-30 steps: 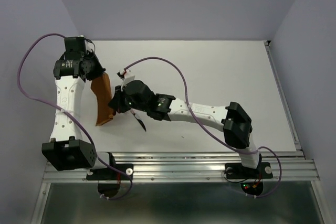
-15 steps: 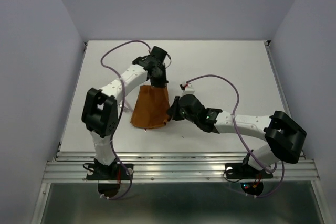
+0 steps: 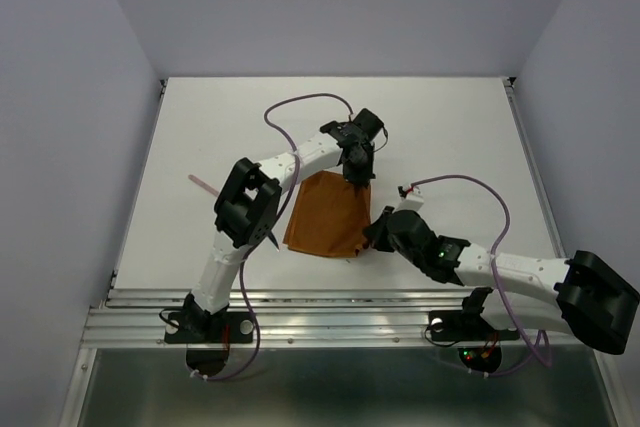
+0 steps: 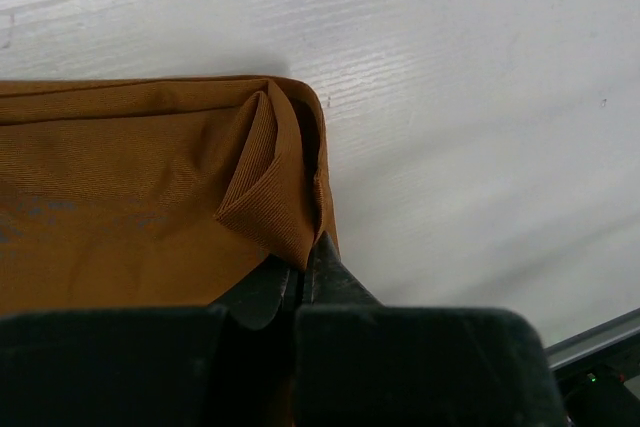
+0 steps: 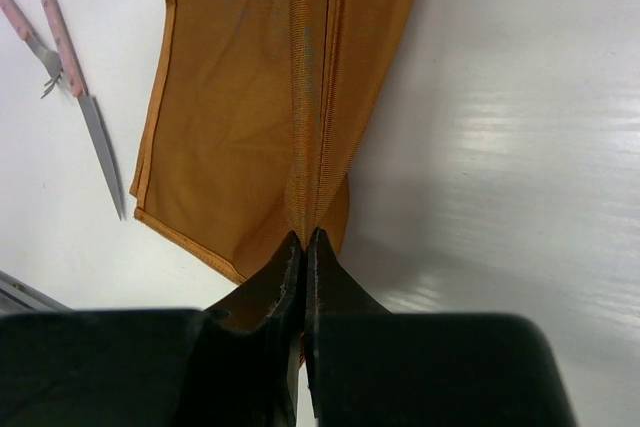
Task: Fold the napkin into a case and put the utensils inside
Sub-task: Turn over the lower triangle-folded napkin at the center of the board.
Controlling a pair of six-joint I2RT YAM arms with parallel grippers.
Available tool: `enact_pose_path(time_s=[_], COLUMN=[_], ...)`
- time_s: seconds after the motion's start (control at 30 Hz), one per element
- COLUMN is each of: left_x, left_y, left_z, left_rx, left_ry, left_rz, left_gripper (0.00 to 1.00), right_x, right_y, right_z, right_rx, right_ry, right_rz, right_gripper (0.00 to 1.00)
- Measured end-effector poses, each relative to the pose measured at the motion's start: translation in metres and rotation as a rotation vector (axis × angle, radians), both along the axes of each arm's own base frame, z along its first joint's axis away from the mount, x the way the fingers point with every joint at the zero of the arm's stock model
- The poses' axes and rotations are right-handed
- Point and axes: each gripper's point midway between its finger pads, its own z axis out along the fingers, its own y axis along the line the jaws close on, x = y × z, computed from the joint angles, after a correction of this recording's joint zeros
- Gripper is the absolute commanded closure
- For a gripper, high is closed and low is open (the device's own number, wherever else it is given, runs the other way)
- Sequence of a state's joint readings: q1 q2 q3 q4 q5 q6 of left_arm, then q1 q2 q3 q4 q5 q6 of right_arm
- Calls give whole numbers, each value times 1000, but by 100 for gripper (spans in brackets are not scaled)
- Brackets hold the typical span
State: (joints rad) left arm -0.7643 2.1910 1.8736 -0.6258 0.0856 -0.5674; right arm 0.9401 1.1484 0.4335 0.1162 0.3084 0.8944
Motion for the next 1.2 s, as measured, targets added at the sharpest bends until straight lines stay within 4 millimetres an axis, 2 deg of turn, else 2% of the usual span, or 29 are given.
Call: enact_pose_path(time_s=[0.17, 0.27, 0.5, 0.53, 0.6, 0.63, 0.73, 0.83, 0.93, 1.17, 1.2], left_x=[-7, -8, -6, -5, -1, 10, 46, 73, 87, 91, 91], left_y=[-5, -6, -5, -6, -6, -7, 0, 9, 14, 2, 2], left_z=[-10, -11, -13, -15, -20, -23, -24, -18, -12, -12, -14], left_rx=[12, 9, 20, 23, 39, 48, 62, 70, 70, 59, 59], left_ry=[26, 32, 28, 28, 11, -29, -126, -194, -231, -251, -250], left_rz=[2, 15, 63, 70, 89, 110, 193, 260, 297, 292, 292], left_gripper=[100, 100, 100, 100, 100, 100, 100, 100, 100, 100, 97], right_x=[-6, -7, -4, -4, -5, -11, -34, -39, -44, -46, -46], right_y=[-14, -17, -23, -24, -25, -27, -31, -33, -50, -84, -88], right_z=[-7, -7, -11, -12, -17, -25, -44, -41, -41, -28, -24], right_rx=[10, 11, -5, -10, -25, -51, -114, -112, -147, -184, -179], right_ry=[6, 5, 11, 14, 30, 60, 140, 150, 170, 177, 173], right_rz=[-31, -45, -82, -87, -95, -81, -27, -21, -64, -206, -227], right_gripper=[98, 94, 92, 78, 58, 40, 27, 28, 32, 35, 35])
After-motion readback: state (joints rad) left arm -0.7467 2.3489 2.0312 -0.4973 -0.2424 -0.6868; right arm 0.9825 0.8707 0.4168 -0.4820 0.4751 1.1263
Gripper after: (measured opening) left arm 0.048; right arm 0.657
